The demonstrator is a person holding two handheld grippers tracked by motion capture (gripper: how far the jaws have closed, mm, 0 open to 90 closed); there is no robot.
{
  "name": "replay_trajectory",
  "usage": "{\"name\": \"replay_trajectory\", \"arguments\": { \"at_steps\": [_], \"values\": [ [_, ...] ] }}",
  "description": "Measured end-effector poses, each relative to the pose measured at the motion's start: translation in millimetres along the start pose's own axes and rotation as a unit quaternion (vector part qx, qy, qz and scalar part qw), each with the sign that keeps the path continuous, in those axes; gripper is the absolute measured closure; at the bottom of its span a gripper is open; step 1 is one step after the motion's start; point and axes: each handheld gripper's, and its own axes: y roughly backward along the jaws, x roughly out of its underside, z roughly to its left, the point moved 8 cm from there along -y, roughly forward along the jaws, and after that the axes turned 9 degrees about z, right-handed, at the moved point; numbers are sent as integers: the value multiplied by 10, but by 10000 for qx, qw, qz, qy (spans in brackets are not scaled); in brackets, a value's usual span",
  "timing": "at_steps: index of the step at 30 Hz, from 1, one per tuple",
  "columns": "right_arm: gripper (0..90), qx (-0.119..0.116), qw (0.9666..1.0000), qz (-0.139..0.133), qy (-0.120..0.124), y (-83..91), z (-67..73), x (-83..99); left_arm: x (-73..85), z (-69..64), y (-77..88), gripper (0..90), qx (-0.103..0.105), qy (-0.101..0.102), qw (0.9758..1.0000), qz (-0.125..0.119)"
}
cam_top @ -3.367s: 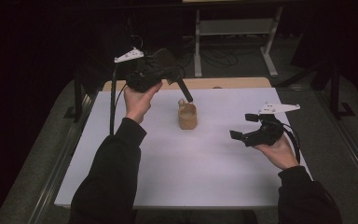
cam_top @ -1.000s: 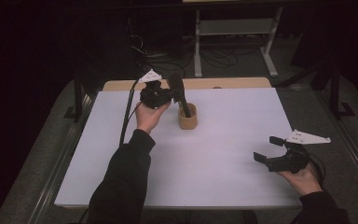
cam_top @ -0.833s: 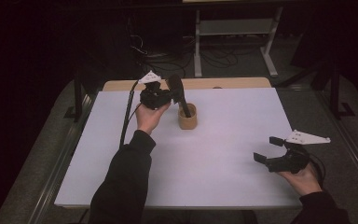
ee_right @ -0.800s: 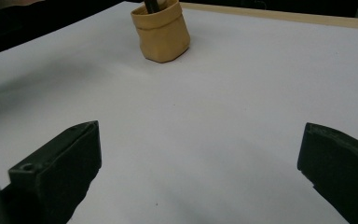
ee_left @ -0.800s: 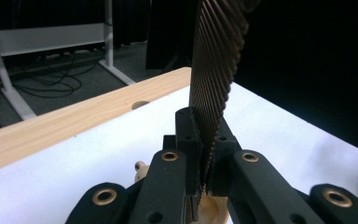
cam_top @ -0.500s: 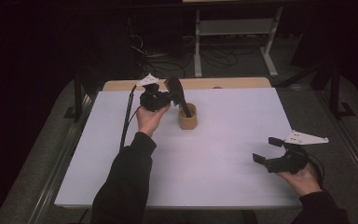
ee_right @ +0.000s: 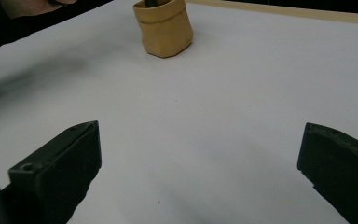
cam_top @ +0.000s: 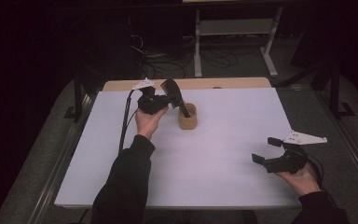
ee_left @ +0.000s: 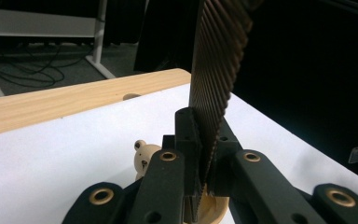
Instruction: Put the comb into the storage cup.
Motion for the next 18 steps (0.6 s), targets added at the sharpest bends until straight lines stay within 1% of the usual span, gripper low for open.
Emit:
{"name": "replay_trajectory", "arguments": {
  "at_steps": [2,4,7,12,13,14,15,18],
  "values": [
    [0,0,10000,-3,-2,2,1,0,-9,-9,23,766,28,-34,9999,-118],
    [0,-3,10000,-10,-1,4,3,-2,-10,-5,38,725,-9,-26,9999,-151],
    [0,-5,10000,-9,10,4,5,-3,-3,-2,66,606,7,-39,9998,-190],
    [0,-4,10000,-13,10,2,3,-4,15,15,122,514,72,7,9995,-311],
    [0,-6,10000,-9,13,-1,2,-4,32,27,159,501,138,56,9990,-423],
    [0,-9,10000,-2,17,-3,3,-3,38,28,170,490,177,76,9988,-450],
    [0,-7,10000,3,26,-4,3,-3,46,30,181,473,211,105,9986,-465],
    [0,-9,10000,-1,45,-6,9,-6,70,23,200,433,278,74,9987,-414]
  ]
}}
